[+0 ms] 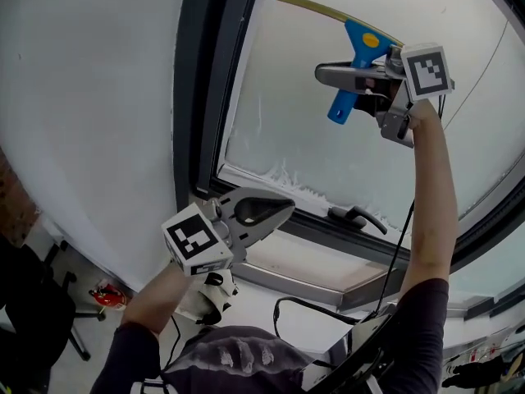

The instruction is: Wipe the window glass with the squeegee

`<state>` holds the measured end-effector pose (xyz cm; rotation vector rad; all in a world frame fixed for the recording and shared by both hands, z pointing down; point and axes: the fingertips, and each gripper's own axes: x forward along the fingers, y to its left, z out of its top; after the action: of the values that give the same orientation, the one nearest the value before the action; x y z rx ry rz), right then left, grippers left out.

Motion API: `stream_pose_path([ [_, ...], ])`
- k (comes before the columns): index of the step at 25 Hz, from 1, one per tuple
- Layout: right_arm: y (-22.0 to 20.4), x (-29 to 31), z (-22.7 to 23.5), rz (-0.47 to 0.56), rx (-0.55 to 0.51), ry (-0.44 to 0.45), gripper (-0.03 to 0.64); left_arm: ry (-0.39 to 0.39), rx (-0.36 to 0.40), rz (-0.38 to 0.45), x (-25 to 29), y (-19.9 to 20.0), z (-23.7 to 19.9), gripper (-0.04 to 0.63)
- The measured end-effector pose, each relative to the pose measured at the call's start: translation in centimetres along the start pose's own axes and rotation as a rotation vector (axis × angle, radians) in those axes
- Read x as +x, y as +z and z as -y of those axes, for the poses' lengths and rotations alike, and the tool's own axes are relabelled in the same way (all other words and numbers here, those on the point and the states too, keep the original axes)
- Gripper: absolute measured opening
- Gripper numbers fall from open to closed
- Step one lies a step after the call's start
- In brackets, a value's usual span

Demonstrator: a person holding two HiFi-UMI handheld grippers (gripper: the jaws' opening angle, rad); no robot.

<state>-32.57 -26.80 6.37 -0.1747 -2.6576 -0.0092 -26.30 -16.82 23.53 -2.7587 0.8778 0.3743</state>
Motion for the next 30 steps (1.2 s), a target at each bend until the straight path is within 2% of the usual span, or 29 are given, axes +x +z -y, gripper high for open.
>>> stream_pose_path([
  [3, -0.1, 0.1, -0.3, -0.024, -0.018, 0.019, 0.069, 0.035, 0.06, 0.068, 3.2, 5.2, -3.9, 0.006],
  [5, -0.1, 0.1, -0.2, -0.034, -0.027, 0.031, 0.069, 0.039, 0.055, 0.106, 5.1, 7.7, -6.4, 0.079],
  [7, -0.3, 0.1, 0.2, -0.042, -0.032, 0.043, 0.069, 0.033, 0.01, 0.124, 7.1, 9.2, -8.5, 0.188],
  [9, -0.4, 0.0, 0.6, -0.04, -0.034, 0.043, 0.069, 0.023, -0.027, 0.12, 8.7, 10.1, -9.9, 0.238],
  [13, -0.1, -0.1, 0.5, -0.02, -0.058, 0.052, 0.069, -0.021, -0.029, 0.086, 11.4, 10.2, -11.0, 0.242],
  [16, -0.3, 0.0, 0.7, -0.038, -0.078, 0.05, 0.069, -0.091, -0.089, 0.149, 12.8, 10.9, -11.3, 0.238],
  [19, -0.1, -0.1, 0.8, -0.025, -0.096, 0.037, 0.069, -0.112, -0.148, 0.185, 12.7, 11.1, -11.7, 0.192],
  [22, 0.3, -0.1, 1.1, -0.006, -0.102, 0.019, 0.069, -0.1, -0.224, 0.206, 12.7, 11.3, -12.0, 0.158],
  [26, 1.7, 0.0, 0.9, 0.044, -0.058, 0.044, 0.069, -0.051, -0.358, 0.292, 11.9, 12.3, -12.9, 0.149],
  [28, 2.4, -0.2, 0.6, 0.108, -0.038, 0.054, 0.071, -0.034, -0.383, 0.34, 11.7, 13.0, -12.8, 0.147],
  [30, 3.1, -0.7, 0.8, 0.198, -0.03, 0.03, 0.071, -0.011, -0.371, 0.375, 11.5, 13.7, -12.7, 0.147],
])
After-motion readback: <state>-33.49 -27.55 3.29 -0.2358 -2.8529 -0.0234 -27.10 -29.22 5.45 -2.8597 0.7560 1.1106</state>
